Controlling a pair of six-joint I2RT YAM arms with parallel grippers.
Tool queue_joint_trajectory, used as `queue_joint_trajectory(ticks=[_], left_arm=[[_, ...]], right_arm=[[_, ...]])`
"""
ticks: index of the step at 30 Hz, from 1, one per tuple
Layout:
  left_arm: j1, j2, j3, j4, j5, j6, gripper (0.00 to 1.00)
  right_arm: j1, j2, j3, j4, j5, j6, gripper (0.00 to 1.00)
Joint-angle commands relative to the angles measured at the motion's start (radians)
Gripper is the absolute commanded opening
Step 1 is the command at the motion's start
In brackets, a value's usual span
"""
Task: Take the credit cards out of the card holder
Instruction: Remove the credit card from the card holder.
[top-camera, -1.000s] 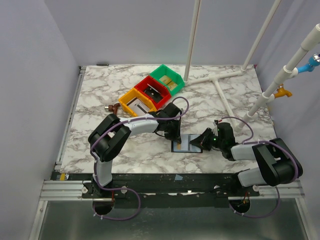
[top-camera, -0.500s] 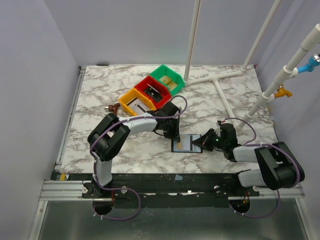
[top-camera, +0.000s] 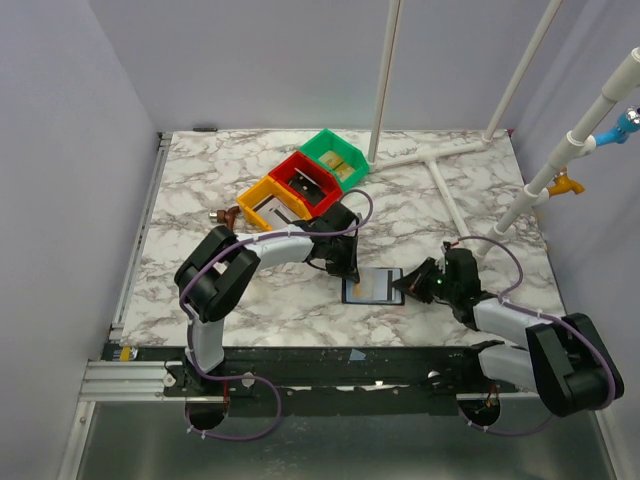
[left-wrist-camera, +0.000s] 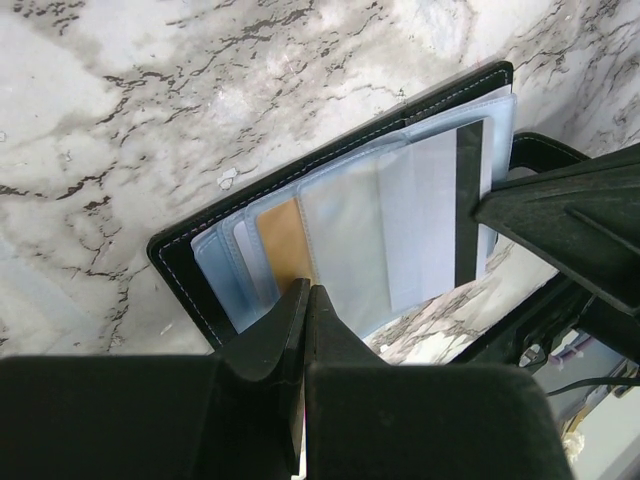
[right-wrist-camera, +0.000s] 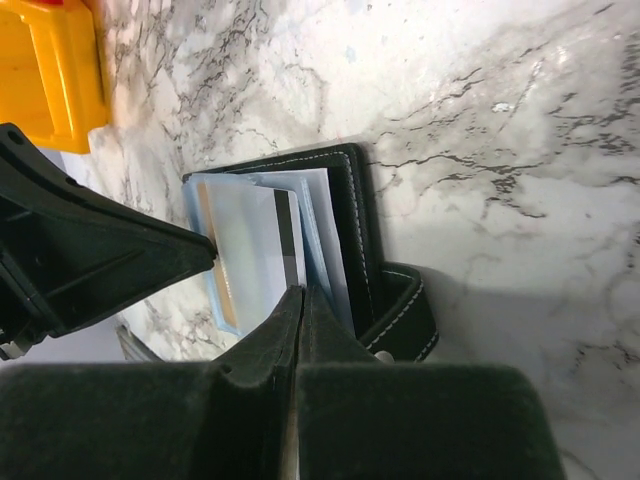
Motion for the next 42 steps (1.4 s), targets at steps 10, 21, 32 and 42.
queue_joint_trajectory(ticks=[10, 21, 32, 42], left_arm=[[0.016, 0.032, -0.035, -0.062, -0.059, 0.028, 0.0], [0.017, -0.068, 0.019, -0.083, -0.015, 0.024, 0.01], [0.075, -0.219, -0.02, -0.042, 0.075, 0.001, 0.43], [0.208, -0.38, -0.201, 0.211, 0.35, -0.116, 0.79]], right_arm=[[-0.008, -0.196, 0.066, -0.284, 0.147, -0.07, 0.01], [-0.008, -0.231, 0.175, -0.376, 0.09, -0.081, 0.01], [-0.008, -0.229, 0.275, -0.402, 0.005, -0.06, 0.01], [-0.008, -0.196, 0.357, -0.347, -0.151, 0.014, 0.0]])
